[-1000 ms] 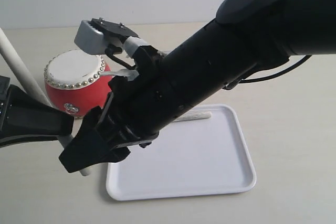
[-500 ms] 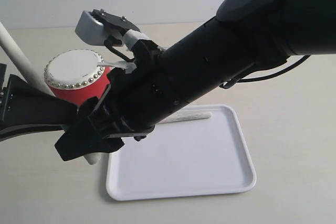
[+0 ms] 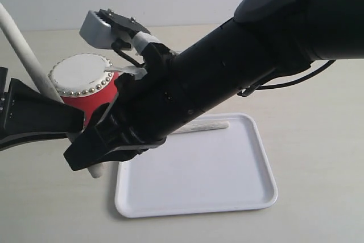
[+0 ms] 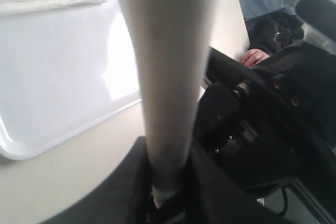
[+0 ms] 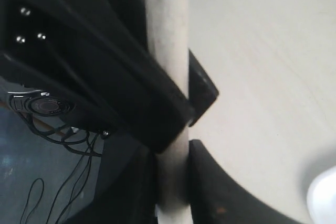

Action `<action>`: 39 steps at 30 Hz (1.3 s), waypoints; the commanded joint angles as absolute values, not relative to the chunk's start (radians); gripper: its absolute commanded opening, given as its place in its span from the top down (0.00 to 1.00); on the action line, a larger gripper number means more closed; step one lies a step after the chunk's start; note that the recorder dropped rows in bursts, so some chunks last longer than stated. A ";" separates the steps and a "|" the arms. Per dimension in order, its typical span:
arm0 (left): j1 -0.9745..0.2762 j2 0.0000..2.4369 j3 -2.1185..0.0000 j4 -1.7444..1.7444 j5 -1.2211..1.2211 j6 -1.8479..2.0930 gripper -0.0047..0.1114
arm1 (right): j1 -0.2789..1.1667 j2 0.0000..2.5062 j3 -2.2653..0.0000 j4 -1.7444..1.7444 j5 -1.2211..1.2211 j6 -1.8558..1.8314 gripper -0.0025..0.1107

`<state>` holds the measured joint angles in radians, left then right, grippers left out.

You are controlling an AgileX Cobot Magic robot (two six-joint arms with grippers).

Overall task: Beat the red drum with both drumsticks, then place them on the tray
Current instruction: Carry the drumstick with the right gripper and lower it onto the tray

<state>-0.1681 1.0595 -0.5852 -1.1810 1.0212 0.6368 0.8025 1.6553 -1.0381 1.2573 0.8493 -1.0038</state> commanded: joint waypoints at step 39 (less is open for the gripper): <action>-0.168 0.911 -0.584 -1.028 0.890 0.600 0.96 | 0.620 1.646 -1.034 0.161 1.093 -1.095 0.98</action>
